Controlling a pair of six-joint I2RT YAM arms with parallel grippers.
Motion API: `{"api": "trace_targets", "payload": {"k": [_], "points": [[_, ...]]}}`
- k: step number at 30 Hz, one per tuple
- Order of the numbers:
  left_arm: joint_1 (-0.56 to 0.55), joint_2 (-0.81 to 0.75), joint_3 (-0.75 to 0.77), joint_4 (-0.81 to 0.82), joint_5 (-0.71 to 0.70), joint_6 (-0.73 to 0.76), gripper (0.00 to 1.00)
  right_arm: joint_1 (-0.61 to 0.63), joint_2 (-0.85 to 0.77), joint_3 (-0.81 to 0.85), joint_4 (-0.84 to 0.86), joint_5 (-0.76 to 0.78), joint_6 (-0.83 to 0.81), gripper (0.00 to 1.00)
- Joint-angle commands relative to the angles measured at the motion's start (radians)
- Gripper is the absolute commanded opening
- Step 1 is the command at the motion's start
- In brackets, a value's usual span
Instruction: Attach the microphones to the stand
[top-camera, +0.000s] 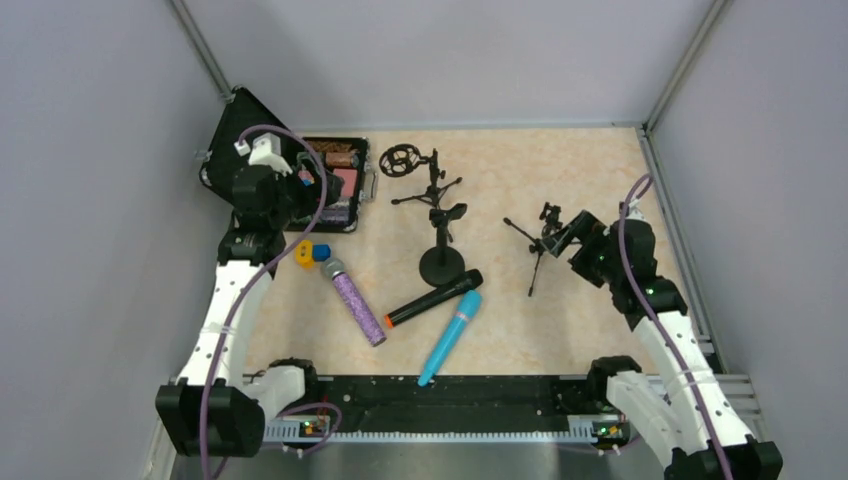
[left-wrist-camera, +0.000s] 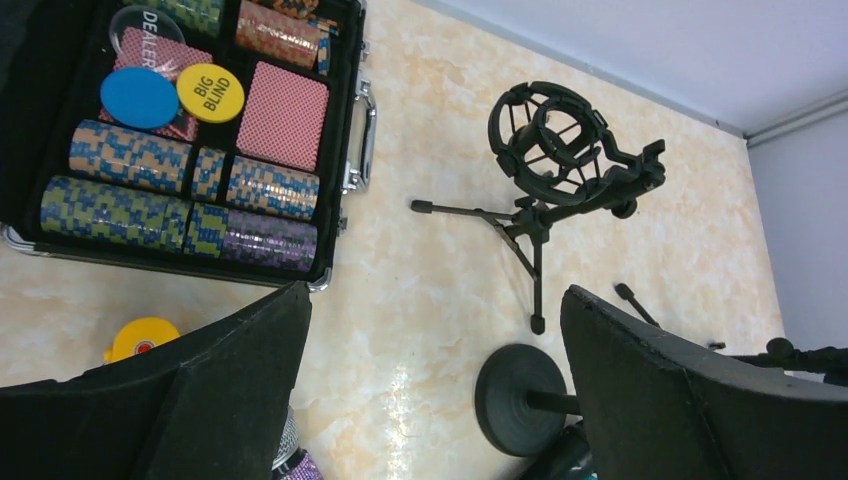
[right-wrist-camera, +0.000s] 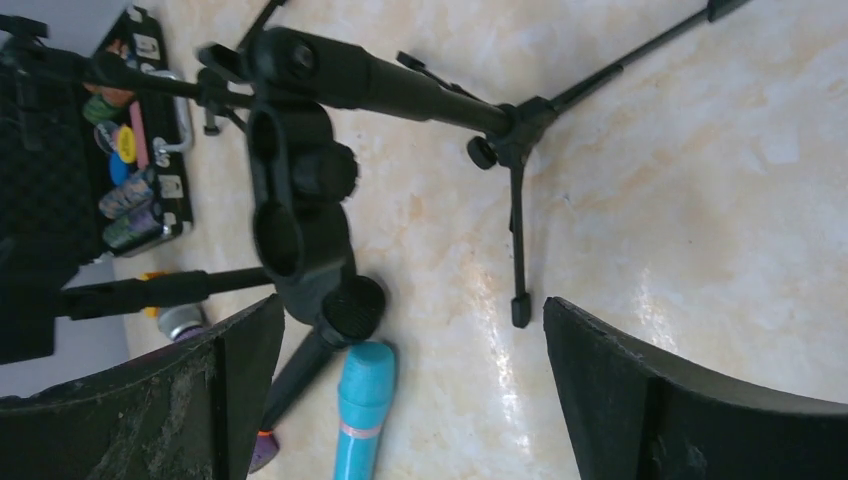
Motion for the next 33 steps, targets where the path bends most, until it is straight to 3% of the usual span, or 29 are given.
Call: {"api": "trace_targets", "payload": {"k": [1,13,25,33], "points": [[0.003,0.042,0.077,-0.023,0.057,0.023,0.99,-0.006,0.018,0.102,-0.010,-0.016,0.026,0.99],[0.003,0.165,0.163,-0.045,0.272,0.066,0.99,-0.007,0.141,0.396,-0.055,-0.069,-0.175,0.99],[0.002,0.335,0.396,-0.142,0.421,0.073,0.99,0.052,0.372,0.721,-0.093,-0.121,-0.318,0.99],[0.002,0.425,0.459,-0.162,0.455,0.073,0.99,0.249,0.503,0.835,-0.098,-0.089,-0.352,0.99]]}}
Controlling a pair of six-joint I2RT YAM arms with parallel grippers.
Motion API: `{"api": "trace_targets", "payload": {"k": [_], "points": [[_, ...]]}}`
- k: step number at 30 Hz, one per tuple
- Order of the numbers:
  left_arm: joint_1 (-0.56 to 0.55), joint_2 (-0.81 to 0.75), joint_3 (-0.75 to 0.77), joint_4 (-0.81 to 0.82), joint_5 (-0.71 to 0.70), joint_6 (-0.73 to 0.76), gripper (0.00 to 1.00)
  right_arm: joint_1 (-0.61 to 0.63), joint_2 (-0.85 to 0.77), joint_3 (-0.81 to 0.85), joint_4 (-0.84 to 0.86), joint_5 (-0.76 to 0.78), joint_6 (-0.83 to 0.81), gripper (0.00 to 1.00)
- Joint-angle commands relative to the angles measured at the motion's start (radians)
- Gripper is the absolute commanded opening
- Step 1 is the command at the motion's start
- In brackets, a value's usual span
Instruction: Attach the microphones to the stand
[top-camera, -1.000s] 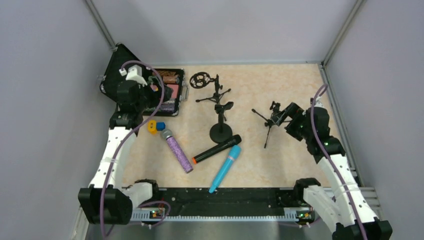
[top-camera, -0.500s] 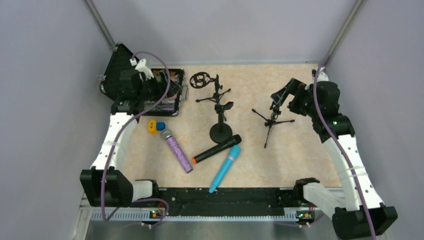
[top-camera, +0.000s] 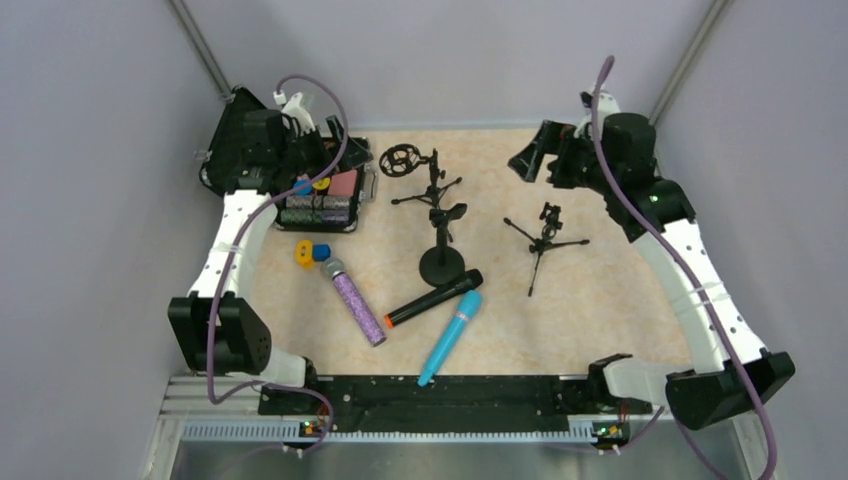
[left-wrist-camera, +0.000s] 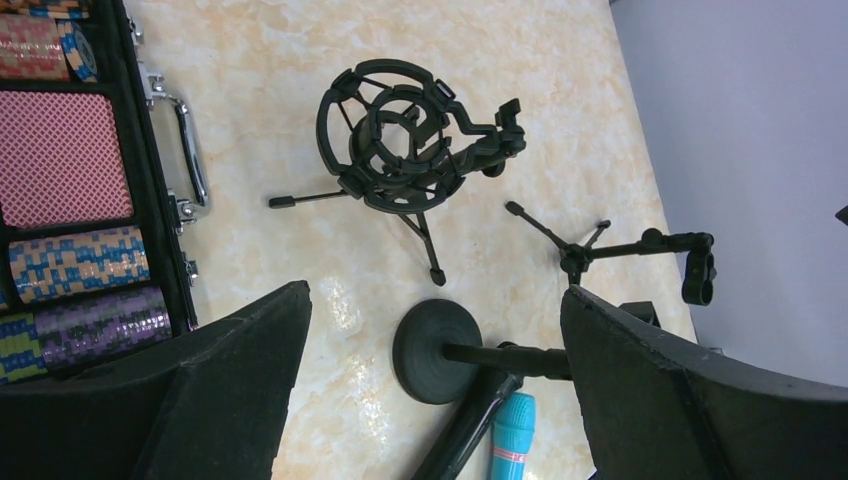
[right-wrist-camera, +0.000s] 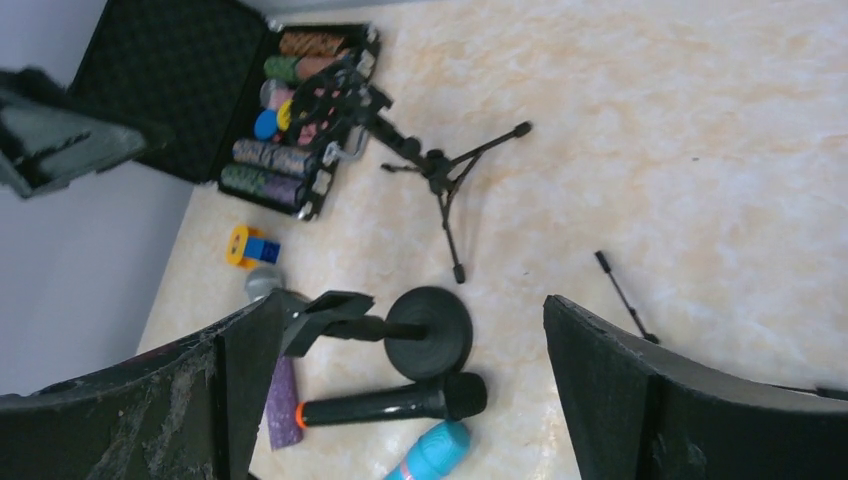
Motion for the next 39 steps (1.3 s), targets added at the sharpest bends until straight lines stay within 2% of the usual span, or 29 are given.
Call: {"api": "trace_targets", "payload": {"k": [1,5,10,19,26,32,39], "points": [[0.002,0.034,0.048,-0.018,0.022,0.013,0.99,0.137,0.071,0.063,-0.007,0.017,-0.049,0.99],[0.001,0.053,0.042,-0.058,-0.053,0.075,0.99,0.260,0.114,0.045,-0.011,0.047,-0.090,0.99],[0.003,0.052,-0.009,-0.042,-0.092,0.083,0.99,0.364,0.099,-0.069,0.046,0.123,-0.126,0.99],[0.003,0.035,-0.044,-0.046,-0.113,0.100,0.99,0.470,-0.040,-0.394,0.377,0.187,-0.095,0.99],[0.003,0.029,-0.058,-0.041,-0.123,0.104,0.99,0.504,-0.044,-0.535,0.555,0.210,-0.131,0.98],[0.003,0.042,-0.058,-0.036,-0.105,0.085,0.99,0.533,-0.055,-0.676,0.861,0.246,-0.204,0.96],[0.003,0.049,-0.069,-0.030,-0.102,0.081,0.99,0.567,-0.018,-0.796,1.106,0.280,-0.301,0.95]]}}
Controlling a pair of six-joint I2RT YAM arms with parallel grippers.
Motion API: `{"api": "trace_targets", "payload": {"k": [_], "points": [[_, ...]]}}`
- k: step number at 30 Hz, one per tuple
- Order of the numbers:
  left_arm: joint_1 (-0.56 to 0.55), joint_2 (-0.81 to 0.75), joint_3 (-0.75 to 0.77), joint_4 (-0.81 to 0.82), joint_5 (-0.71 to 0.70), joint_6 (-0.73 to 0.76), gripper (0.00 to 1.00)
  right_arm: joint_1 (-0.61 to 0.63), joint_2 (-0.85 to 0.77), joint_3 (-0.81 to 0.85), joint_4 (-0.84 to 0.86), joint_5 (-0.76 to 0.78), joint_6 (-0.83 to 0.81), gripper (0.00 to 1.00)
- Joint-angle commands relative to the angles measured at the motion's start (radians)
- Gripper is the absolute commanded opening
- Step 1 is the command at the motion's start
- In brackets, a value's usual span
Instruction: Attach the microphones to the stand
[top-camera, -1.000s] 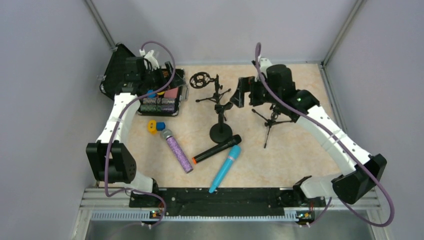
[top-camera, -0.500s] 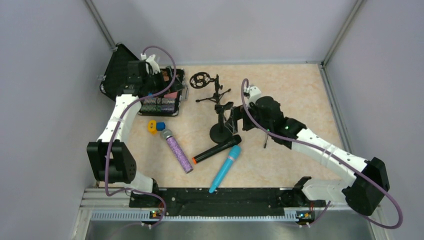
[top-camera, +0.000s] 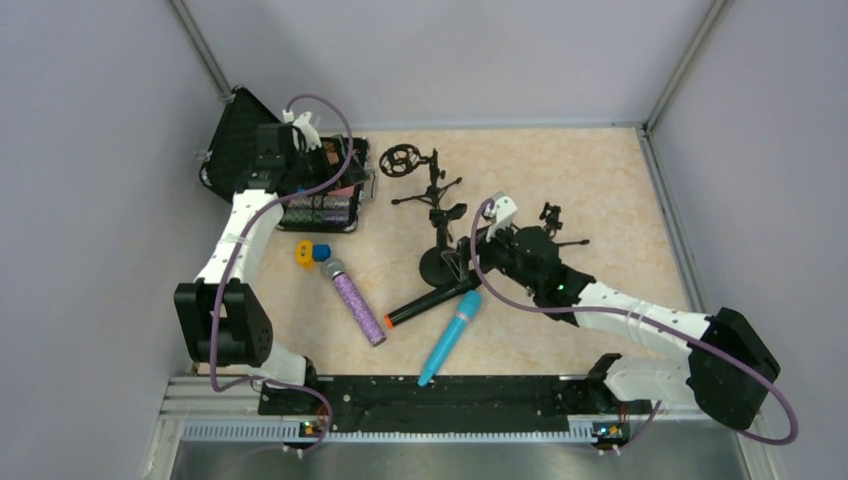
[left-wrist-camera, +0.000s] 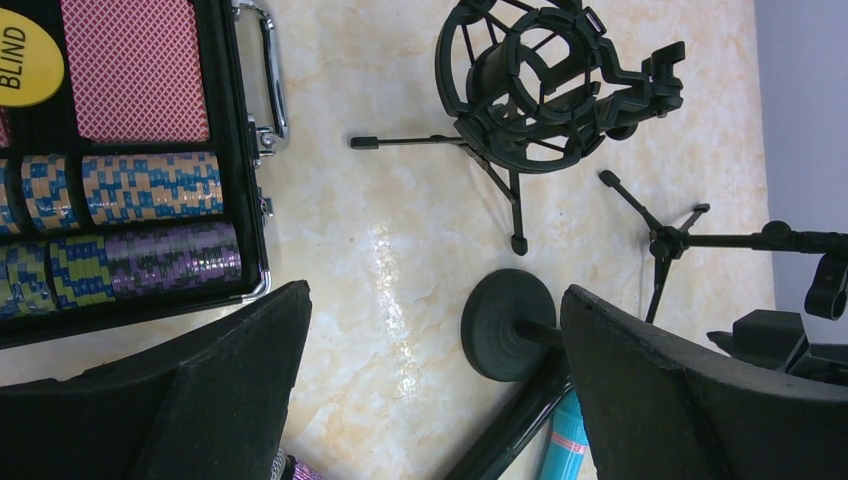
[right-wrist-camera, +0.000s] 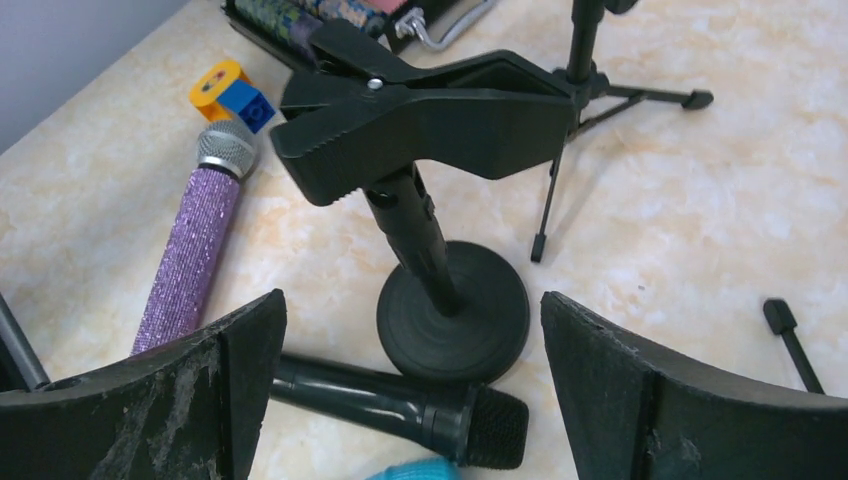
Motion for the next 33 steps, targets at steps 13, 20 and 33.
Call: {"api": "trace_targets", "payload": {"k": [13,20,33], "points": [[0.003,-0.022,-0.026,0.028,-0.006,0.010,0.99,0.068,0.243,-0.119,0.704,0.053,-0.253,0.89],[0.002,-0.020,-0.028,0.028,-0.013,0.014,0.98,0.069,0.376,-0.063,0.805,0.079,-0.233,0.82],[0.002,-0.019,-0.029,0.026,-0.015,0.019,0.97,0.069,0.476,-0.030,0.928,0.165,-0.242,0.50]]}}
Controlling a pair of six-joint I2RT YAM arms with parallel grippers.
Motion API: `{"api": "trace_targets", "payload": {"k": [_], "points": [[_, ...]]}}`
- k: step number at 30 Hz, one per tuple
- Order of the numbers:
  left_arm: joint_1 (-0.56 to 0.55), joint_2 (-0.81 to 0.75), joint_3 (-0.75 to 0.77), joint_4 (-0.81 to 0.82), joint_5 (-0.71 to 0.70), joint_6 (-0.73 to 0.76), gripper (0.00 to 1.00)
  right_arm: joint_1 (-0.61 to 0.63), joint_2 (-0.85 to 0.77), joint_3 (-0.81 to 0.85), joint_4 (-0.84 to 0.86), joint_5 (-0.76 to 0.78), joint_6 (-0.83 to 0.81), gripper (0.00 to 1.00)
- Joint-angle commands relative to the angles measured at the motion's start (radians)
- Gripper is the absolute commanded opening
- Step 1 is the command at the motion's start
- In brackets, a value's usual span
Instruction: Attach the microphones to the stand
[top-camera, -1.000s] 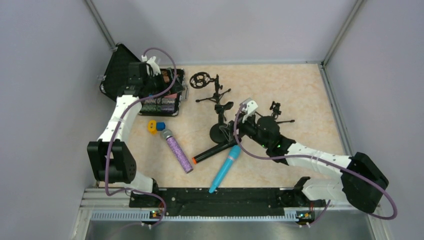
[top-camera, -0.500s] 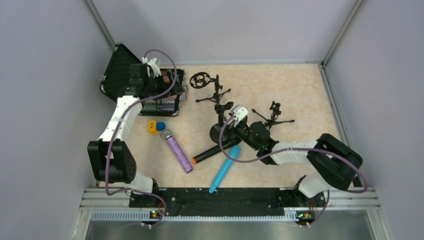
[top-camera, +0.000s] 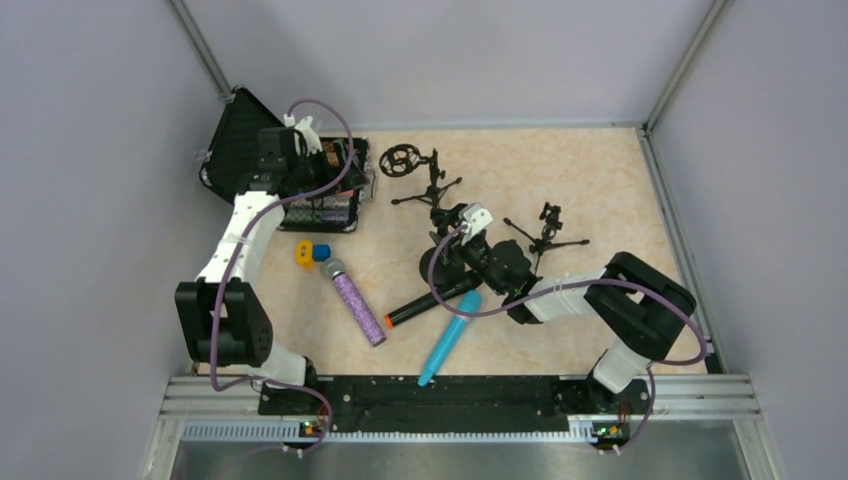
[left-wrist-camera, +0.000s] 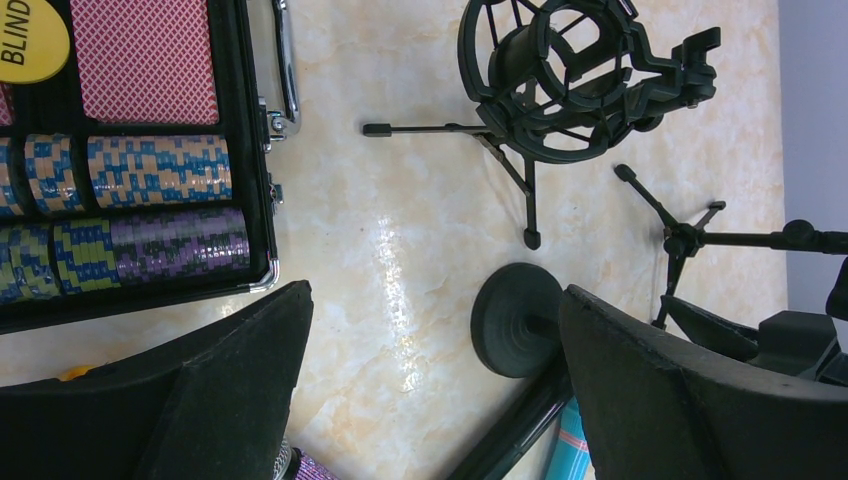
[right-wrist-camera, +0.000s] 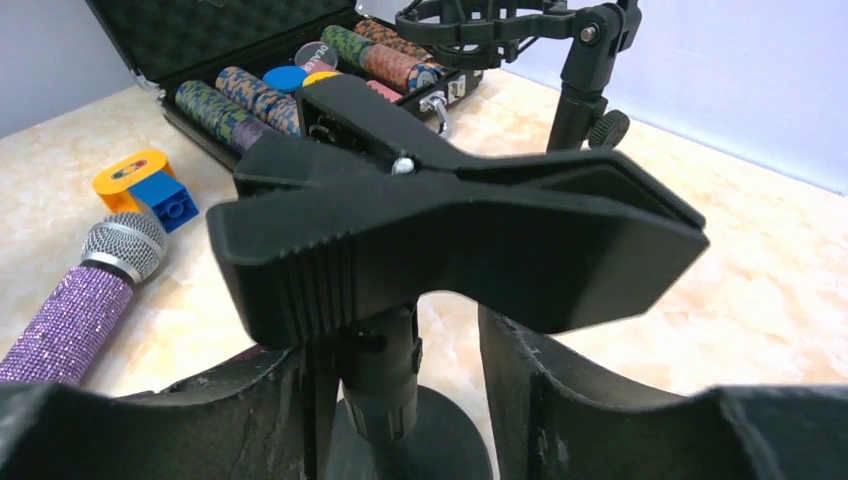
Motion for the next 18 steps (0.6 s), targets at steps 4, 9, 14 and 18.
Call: {"api": "trace_targets", "payload": {"k": [4,9,14,18], "points": [[0.003,-0.019,0.002,0.025,0.009,0.015,0.97,0.012,0.020,0.041,0.114,0.081,-0.026,0.32],[0.003,-0.026,-0.002,0.026,0.009,0.015,0.97,0.012,0.023,0.028,0.166,0.177,-0.069,0.08],[0.002,-0.035,-0.002,0.026,0.002,0.017,0.97,0.012,0.023,0.000,0.254,0.239,-0.149,0.03],[0.003,-0.039,-0.005,0.025,0.000,0.018,0.97,0.012,0.012,-0.029,0.327,0.274,-0.200,0.00]]}}
